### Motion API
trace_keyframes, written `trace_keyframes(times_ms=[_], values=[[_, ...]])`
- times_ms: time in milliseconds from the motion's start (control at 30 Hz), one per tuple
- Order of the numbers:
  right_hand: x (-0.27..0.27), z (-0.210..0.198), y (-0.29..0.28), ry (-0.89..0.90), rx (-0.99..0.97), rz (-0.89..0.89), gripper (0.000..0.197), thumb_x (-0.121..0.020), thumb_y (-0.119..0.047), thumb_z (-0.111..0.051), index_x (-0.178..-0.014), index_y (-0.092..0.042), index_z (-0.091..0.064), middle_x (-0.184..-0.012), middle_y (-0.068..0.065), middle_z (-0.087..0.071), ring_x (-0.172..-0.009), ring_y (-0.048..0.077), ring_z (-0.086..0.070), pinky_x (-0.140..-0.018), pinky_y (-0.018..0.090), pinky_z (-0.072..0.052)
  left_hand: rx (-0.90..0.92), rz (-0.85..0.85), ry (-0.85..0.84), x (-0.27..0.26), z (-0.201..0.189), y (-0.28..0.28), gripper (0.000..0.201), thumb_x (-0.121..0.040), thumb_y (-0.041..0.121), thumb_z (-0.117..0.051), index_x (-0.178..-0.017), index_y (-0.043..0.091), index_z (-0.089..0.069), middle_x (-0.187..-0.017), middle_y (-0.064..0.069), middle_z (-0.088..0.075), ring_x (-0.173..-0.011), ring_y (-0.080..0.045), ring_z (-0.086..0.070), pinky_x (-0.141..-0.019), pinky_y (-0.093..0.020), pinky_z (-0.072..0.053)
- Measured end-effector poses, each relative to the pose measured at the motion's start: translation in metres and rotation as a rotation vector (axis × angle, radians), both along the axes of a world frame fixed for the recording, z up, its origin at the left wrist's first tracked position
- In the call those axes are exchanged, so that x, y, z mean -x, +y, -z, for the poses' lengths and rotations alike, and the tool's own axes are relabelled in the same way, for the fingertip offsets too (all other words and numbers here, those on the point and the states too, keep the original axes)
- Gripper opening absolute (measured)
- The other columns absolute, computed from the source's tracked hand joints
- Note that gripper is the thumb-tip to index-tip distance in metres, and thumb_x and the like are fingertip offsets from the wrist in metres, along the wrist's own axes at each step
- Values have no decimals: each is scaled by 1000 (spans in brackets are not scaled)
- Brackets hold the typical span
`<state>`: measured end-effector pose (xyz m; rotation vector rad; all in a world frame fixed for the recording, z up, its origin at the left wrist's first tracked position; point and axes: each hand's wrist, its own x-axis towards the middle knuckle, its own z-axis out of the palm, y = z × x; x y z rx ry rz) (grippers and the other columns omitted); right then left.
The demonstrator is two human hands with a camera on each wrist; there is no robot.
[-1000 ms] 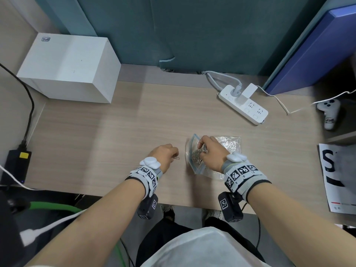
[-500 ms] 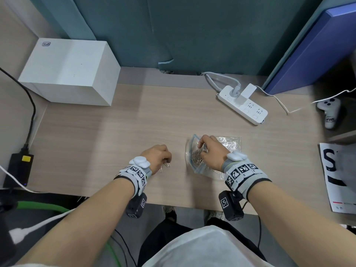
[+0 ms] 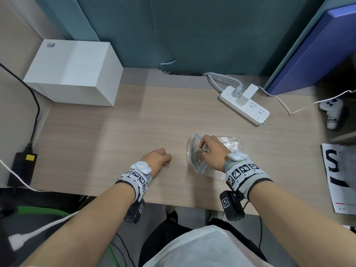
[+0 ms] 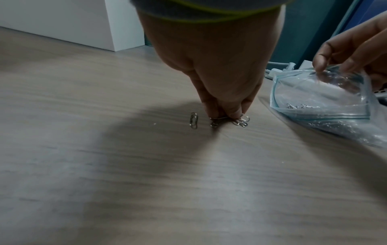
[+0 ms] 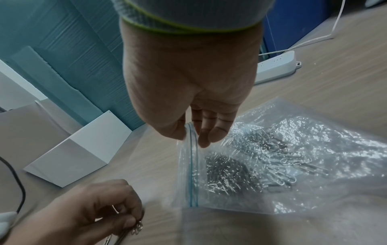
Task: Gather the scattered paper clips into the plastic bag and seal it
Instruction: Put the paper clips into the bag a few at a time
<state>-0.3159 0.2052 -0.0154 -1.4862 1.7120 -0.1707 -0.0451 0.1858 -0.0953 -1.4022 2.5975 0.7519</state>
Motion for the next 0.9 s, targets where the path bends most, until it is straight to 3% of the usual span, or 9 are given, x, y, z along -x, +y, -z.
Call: trace_keyframes(times_ms=[67,133,300,400,533,700,900], values=[[-1,0,1,2,0,-5,19,-89,-12,-56,-103,-25,-54,-104,-1,-49,-86,25,-59,-78,40,-51,7,-2,-14,1,-1,1,18,-84,9,-60,-86,26,-54,-87,4,-49,-71,-24,-48,-56,-28,-39],[-1,0,1,-1,3,-8,19,-90,-12,-56,-102,-26,-54,-104,-2,-49,-84,23,-58,-73,37,-48,-2,-50,5,6,-6,-1,18,-86,10,-59,-88,27,-53,-88,3,-50,-72,-25,-50,-58,-31,-43],[-4,2,3,7,13,-7,19,-90,-13,-57,-103,-26,-54,-105,-2,-49,-84,23,-57,-69,32,-38,-122,-171,277,63,-29,-3,7,-88,22,-69,-93,27,-69,-90,3,-62,-84,-18,-58,-77,-30,-47],[-6,2,2,13,13,-11,20,-90,-13,-58,-104,-26,-54,-105,-2,-49,-83,21,-56,-69,32,-37,-169,-145,349,81,-34,-5,12,-86,18,-72,-97,23,-75,-91,3,-68,-85,-14,-59,-80,-25,-45],[-4,0,3,-17,9,11,19,-90,-11,-57,-103,-25,-54,-104,-2,-48,-80,21,-55,-65,31,-38,-104,-263,239,36,-24,-14,15,-89,13,-69,-98,22,-75,-96,1,-66,-92,-20,-62,-85,-31,-49],[-2,3,6,-20,14,17,17,-90,-12,-56,-102,-24,-54,-103,-3,-48,-78,23,-58,-63,32,-43,-126,-231,30,-25,-21,-5,24,-85,9,-72,-107,20,-73,-106,-1,-64,-97,-21,-62,-81,-24,-42],[-9,4,5,-1,8,-24,17,-92,-14,-58,-102,-27,-54,-104,-3,-49,-80,22,-59,-66,34,-45,-153,-318,43,-18,-14,9,33,-75,9,-80,-103,24,-72,-101,3,-65,-83,-11,-65,-76,-22,-49]])
